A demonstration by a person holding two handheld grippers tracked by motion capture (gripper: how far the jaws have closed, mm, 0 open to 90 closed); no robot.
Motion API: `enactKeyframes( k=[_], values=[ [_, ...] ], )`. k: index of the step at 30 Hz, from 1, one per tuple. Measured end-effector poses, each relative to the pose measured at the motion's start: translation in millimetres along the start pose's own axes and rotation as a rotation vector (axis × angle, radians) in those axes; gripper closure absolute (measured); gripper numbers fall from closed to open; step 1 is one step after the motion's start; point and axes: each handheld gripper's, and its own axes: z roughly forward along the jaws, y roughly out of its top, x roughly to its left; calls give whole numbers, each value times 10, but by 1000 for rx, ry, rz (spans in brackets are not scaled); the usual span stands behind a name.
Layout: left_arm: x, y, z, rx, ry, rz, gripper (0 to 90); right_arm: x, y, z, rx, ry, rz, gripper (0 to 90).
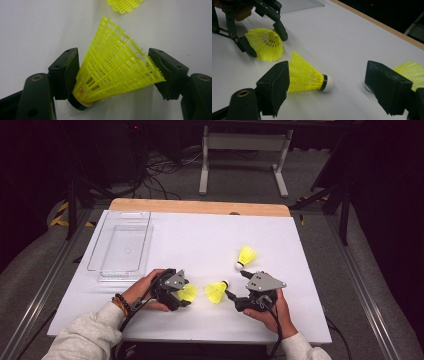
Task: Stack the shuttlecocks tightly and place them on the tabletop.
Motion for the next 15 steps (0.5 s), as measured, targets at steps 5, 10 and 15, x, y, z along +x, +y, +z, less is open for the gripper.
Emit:
enactKeyframes(
  k=[5,10,15],
  values=[
    [17,-16,-25,-13,10,-21,324,3,2,0,3,-1,-3,208],
    [42,-29,-12,-18,28,-54,290,3,4,-3,1,1,-2,207],
    [58,-22,-13,-30,35,-79,253,12,6,6,4,6,-5,205]
  ],
)
